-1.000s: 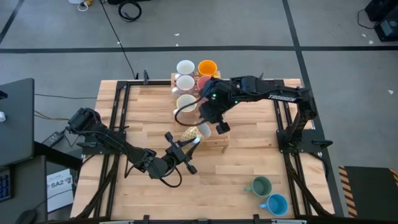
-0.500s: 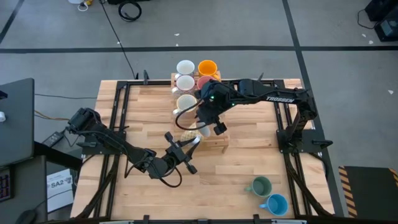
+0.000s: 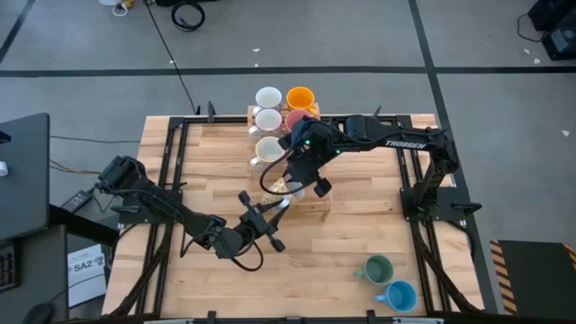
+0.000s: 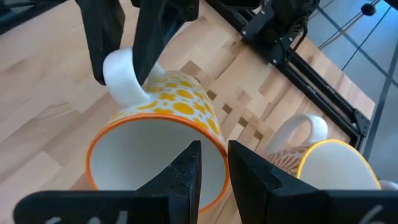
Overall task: Place coffee mugs
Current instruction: Put the yellow cup on the shelf aligned with the other orange cup
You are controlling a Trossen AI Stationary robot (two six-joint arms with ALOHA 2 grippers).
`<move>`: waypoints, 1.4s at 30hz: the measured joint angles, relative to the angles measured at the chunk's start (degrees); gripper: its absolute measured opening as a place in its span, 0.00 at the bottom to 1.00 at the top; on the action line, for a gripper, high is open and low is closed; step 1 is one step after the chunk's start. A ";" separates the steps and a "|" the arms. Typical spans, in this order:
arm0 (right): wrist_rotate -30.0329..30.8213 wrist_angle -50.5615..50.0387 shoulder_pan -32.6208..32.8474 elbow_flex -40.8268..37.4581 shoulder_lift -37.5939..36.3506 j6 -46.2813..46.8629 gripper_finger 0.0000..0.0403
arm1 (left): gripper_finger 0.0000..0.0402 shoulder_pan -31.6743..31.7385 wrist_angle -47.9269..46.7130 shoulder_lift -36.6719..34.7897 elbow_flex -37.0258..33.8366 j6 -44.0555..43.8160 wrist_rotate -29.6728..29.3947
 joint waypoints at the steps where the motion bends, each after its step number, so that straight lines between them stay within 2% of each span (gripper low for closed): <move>1: 0.00 0.00 -0.02 0.00 0.00 -0.64 0.21 | 0.20 0.00 0.00 0.00 0.00 0.00 0.00; 13: 0.02 3.66 -0.02 -3.55 -0.20 -5.58 0.21 | 0.20 0.00 -0.07 0.00 0.02 0.01 0.11; 21: 1.33 6.42 -0.02 -4.87 -0.09 -5.66 0.21 | 0.20 0.00 -0.20 0.00 0.02 0.00 -0.02; 32: 0.26 5.17 -0.02 -4.90 -0.07 -5.27 0.07 | 0.20 -0.04 -0.07 -0.09 0.04 0.02 -0.39; 38: 0.83 4.50 0.01 -4.90 -0.07 -4.34 0.08 | 0.20 -0.02 0.10 -0.11 0.07 1.11 -0.34; 42: 1.34 4.30 0.07 -4.90 -0.07 -0.32 0.06 | 0.20 -0.22 0.52 -0.09 0.07 2.86 -2.86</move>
